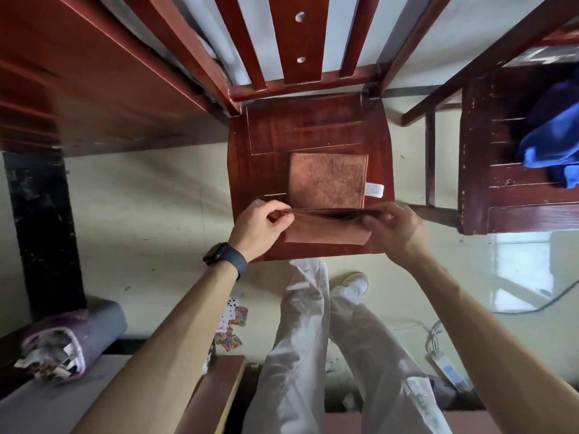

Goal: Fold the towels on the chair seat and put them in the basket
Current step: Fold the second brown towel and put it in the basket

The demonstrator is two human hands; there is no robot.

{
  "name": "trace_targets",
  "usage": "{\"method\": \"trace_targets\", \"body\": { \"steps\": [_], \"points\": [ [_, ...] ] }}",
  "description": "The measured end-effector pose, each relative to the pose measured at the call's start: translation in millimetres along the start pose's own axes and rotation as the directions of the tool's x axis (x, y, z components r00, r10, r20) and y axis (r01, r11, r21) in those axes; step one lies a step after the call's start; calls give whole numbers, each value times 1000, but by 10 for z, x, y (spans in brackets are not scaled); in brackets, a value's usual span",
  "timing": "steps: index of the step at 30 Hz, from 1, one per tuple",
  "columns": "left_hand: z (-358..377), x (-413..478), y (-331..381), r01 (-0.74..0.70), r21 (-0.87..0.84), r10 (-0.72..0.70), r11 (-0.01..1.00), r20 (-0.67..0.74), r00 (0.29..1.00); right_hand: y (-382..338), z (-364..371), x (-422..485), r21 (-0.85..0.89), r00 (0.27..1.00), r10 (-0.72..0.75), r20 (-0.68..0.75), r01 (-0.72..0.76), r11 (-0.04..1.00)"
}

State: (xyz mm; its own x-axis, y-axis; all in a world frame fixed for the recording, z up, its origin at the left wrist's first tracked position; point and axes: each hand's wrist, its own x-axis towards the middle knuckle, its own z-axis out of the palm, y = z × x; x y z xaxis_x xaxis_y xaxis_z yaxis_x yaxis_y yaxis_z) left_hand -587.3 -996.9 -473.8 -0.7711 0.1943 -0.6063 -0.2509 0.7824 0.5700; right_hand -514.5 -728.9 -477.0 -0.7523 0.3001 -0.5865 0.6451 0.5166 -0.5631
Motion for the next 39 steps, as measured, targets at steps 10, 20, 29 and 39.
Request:
{"method": "trace_targets", "body": {
  "steps": [10, 20, 29, 39],
  "points": [
    [56, 1140, 162, 91, -108, -101, 990, -91, 991, -213, 72, 1079, 107, 987, 160, -18, -158, 982],
    [215, 1429, 46, 127, -32, -130, 991, -130, 983, -175, 282, 1332, 149, 971, 220, -99, -204, 967],
    [343, 1483, 12, 110, 154, -72, 982, -233, 970, -117, 419, 1399, 1, 971, 125, -205, -127, 992],
    [799, 927, -227, -363, 634, 516, 682, -66, 854, 56, 921, 695, -547, 943, -313, -116, 202, 812]
  ]
}}
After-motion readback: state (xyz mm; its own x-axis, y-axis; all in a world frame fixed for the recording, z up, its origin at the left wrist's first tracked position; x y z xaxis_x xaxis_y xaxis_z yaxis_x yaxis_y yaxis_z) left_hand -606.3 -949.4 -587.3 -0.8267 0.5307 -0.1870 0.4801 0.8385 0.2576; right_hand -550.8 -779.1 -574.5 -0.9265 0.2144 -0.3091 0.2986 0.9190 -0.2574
